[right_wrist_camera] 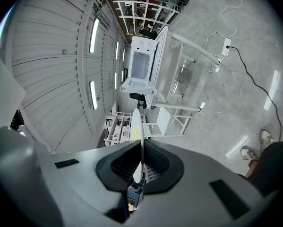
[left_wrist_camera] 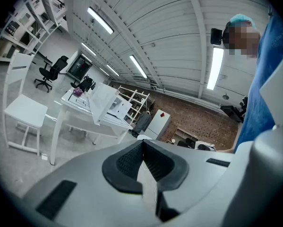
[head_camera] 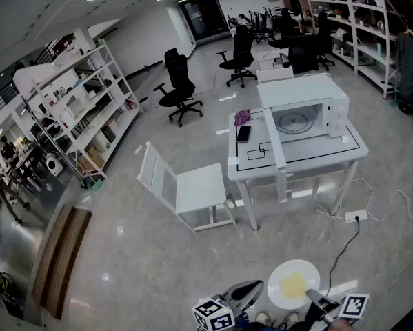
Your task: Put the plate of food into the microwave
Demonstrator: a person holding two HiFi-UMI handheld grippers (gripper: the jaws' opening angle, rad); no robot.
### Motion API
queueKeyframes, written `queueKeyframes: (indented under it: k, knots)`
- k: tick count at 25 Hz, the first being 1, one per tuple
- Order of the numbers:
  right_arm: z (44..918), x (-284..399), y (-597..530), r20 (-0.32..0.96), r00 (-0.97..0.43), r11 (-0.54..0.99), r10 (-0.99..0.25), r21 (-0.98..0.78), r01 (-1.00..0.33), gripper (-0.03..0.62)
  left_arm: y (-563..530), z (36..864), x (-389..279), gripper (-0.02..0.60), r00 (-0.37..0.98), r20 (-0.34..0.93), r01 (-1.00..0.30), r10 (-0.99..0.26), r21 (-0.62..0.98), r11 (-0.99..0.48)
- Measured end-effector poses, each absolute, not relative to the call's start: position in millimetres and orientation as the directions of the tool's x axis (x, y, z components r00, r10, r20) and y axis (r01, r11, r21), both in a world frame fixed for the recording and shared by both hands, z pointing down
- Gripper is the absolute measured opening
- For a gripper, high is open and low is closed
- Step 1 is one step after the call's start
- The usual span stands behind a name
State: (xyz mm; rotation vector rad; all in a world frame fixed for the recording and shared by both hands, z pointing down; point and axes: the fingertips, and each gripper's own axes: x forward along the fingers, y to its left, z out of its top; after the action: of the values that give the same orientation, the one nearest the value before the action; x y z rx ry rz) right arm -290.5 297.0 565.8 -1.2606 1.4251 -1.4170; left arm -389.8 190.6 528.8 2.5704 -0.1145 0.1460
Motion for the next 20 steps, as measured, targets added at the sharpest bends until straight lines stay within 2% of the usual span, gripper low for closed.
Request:
queueKeyframes:
  k: [5,10,11,15,20]
  knots:
    - [571.8,-287.5,300.8,0.133,-0.234,-0.101,-0.963,-0.985,-0.143,0.008,188.7,526.3,-390.6,0.003,0.991,0.126,-0.112,-0.052,0.526,-0.843]
    - [600.5,-264.3,320.5,0.375,-0.208,-0.268,-0.904,-0.873,-0.408,0.008,188.0,528.7,-390.8,0.003,0.99,0.131,-0.108,-0.045,0.522,-0.846]
    - [599.8,-264.6,319.8,0.37,-0.208,-0.265,-0.906,-0.876,-0.402,0.008,187.9,529.0,-390.6,0.003,0.99,0.13,-0.107,-0.045,0.521,-0.847]
    - [569.3,-287.0,297.8,0.12,-0.22,-0.091,-0.968,-0.987,-0.135,0.006,186.8,526.4,-390.7,0.003,0.991,0.126,-0.107,-0.048,0.521,-0.847]
    - [568.2,-282.4,296.6,0.109,-0.192,-0.085,-0.975,-0.988,-0.129,0.006,185.9,525.7,-390.5,0.003,0.991,0.127,-0.103,-0.042,0.522,-0.847]
